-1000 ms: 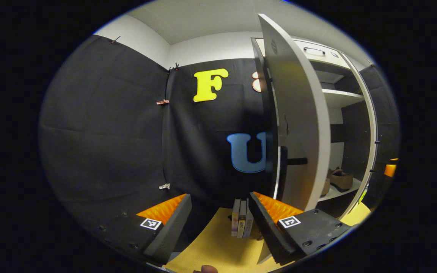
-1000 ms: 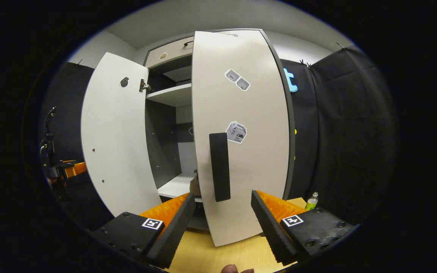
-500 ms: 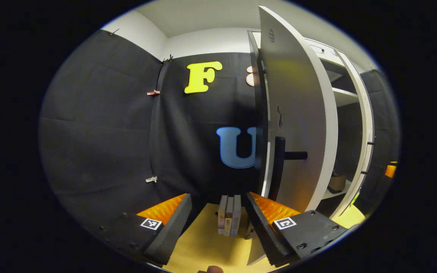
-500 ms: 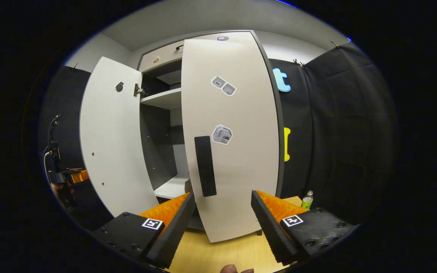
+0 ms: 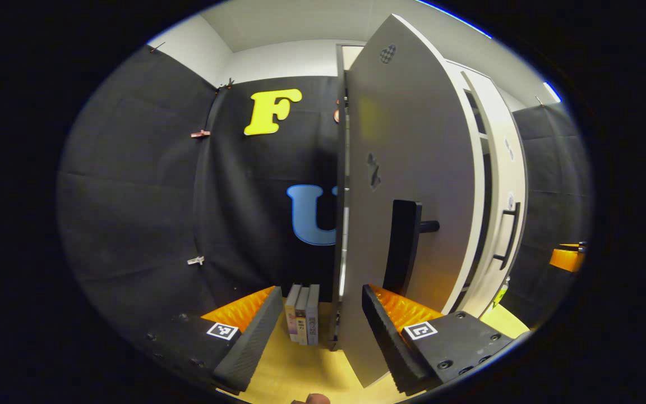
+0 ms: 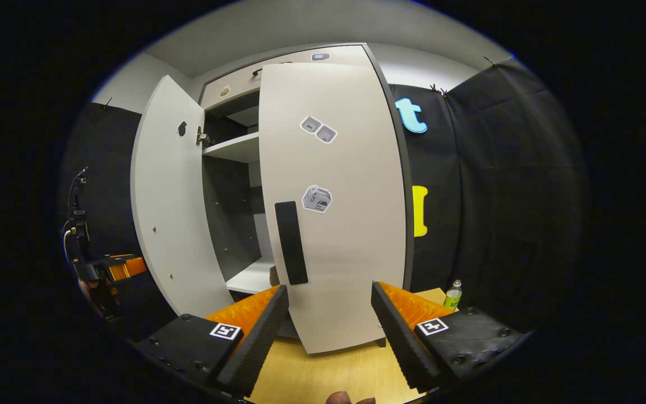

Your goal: Grab one shoe with the right hand and put it into the shoe cabinet, grab the other shoe with the left hand and put it into the shoe cabinet; then close the right door with the right hand and the left door with the left hand.

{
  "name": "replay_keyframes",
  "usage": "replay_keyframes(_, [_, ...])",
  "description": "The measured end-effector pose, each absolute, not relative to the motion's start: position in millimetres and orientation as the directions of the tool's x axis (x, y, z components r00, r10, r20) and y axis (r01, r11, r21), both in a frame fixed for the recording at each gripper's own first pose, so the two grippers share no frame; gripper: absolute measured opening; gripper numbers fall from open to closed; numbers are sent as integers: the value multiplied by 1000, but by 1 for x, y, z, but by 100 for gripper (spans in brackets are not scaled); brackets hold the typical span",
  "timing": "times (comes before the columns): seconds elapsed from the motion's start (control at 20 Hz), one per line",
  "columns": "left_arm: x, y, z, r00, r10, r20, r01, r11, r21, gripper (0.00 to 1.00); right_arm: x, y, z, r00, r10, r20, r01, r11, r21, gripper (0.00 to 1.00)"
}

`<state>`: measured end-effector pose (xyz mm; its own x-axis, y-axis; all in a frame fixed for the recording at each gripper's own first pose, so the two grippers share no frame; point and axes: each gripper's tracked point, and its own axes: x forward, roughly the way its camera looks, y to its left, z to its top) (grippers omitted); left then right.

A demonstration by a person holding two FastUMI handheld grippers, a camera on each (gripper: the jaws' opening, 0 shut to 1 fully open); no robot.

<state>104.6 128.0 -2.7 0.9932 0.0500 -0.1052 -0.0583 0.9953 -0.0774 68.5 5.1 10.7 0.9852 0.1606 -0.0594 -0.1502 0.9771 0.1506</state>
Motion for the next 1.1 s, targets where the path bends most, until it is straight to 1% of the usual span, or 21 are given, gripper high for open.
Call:
replay_keyframes(0.1, [110, 109, -2, 995, 31, -98, -40, 996, -84, 92, 70, 2, 13, 985, 162, -57, -153, 977, 147, 98])
replay_keyframes(0.15, [113, 99, -2, 995, 20, -98, -29, 996, -90, 89, 71, -1, 15, 985, 163, -52, -153, 977, 149, 98])
replay_keyframes(0.2, [115, 90, -1, 995, 9, -97, -18, 995, -94, 92, 71, -2, 18, 985, 162, -50, -153, 977, 151, 98])
replay_keyframes(0.4, [124, 51, 2, 995, -45, -93, 34, 992, -122, 92, 73, -4, 18, 985, 165, -51, -154, 974, 167, 98])
replay_keyframes(0.55, [119, 26, -1, 992, -76, -104, 62, 989, -131, 93, 71, -6, 16, 986, 161, -52, -151, 976, 158, 98])
replay_keyframes(0.7, [114, 11, -5, 990, -90, -110, 77, 990, -114, 92, 70, -5, 16, 985, 163, -54, -153, 976, 155, 98])
replay_keyframes(0.8, [107, 4, -6, 988, -102, -113, 90, 990, -107, 93, 69, -4, 17, 985, 163, -50, -154, 975, 158, 98])
replay_keyframes(1.1, [87, -5, -2, 986, -128, -103, 119, 988, -95, 93, 61, 6, 20, 986, 163, -47, -154, 977, 147, 98])
